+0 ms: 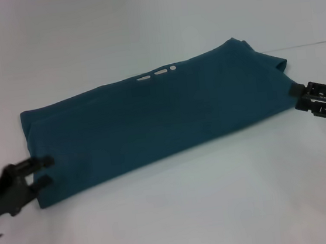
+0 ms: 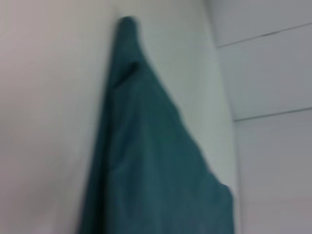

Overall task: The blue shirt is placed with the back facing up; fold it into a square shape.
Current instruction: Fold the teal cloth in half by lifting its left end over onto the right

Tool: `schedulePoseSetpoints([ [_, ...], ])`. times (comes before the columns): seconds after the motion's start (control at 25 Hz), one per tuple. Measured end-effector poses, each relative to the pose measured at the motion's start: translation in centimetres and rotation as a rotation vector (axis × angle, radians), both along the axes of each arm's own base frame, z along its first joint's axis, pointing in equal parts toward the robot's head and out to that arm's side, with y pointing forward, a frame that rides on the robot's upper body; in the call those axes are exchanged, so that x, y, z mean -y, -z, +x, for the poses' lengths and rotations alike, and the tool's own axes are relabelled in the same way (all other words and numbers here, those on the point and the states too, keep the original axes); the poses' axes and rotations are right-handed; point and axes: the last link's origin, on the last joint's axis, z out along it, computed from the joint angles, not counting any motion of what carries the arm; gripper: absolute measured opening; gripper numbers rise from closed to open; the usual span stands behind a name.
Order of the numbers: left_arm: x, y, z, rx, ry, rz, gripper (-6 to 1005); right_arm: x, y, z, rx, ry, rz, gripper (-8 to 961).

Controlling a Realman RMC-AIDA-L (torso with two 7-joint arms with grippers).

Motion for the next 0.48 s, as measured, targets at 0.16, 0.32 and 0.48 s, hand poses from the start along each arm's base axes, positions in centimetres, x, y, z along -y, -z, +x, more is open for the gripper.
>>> schedulePoseSetpoints([
  [0.16, 0.9, -2.7, 0.2, 0.07, 0.012, -0.053, 547, 0.0, -0.1, 0.0, 0.003, -0.003, 0.0, 706],
  [0.32, 1.7, -3.2, -0.2, 0.09, -0.076, -0.162, 552, 0.0, -0.2, 0.1, 0.008, -0.005, 0.001, 706],
  [0.48, 1.8, -2.8, -0.8, 0.111, -0.164, -0.18, 558, 0.1, -0.2, 0.2, 0.011, -0.003, -0.001, 706],
])
